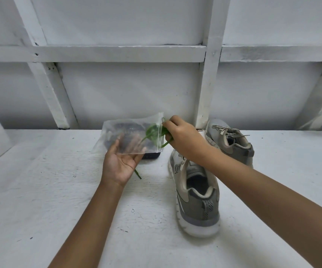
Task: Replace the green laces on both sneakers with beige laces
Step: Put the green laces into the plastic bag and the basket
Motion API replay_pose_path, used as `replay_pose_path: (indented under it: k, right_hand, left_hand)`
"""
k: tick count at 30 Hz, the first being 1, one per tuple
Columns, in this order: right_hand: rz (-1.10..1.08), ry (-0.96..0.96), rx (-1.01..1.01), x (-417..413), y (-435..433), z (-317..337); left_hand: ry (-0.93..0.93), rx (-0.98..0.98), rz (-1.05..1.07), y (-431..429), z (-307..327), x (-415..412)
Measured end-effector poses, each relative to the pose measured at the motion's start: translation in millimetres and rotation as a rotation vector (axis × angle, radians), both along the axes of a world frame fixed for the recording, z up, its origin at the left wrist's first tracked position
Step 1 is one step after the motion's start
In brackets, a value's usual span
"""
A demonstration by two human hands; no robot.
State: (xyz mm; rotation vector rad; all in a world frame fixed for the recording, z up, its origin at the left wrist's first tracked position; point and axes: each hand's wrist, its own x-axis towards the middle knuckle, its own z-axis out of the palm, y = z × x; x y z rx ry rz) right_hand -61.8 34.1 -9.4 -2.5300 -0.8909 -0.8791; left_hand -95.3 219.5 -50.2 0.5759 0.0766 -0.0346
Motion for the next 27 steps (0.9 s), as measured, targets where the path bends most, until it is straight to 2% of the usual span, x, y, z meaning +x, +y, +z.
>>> replay_pose_path:
  k: [5,10,16,21,25,27]
  right_hand:
    - [0.126,0.096,0.162,-3.1,4.4,2.7]
    - [0.196,0.179,0.094,-4.1,6.6,10.8]
    - [0.225,0.132,0.075,-7.3,7.7,7.6]
    - [0.242,0.118,0.088,-9.6,8.9,3.0]
    - [0.304,0.219,0.091,-13.5,11.3,9.9]
    - [0.26,0.342,0.083,-15.9,14.2,17.3]
  left_hand:
    - [0.002,0.008,-0.051,-6.0,2.1,-4.2]
    - [-0.009,0.003,-0.094,-9.3,0.8,-4.5]
    - [-0.052,0.025,-0.129,-18.2,0.1,-12.4]
    - [-0.003,0.021,-0.134,-28.6,-2.1,-8.8]
    - [-0.023,-0.007,-0.148,-32.6,-2.9,-7.8]
    - [-0.047,0.001,-0.163,-33.4,-4.7,-7.4]
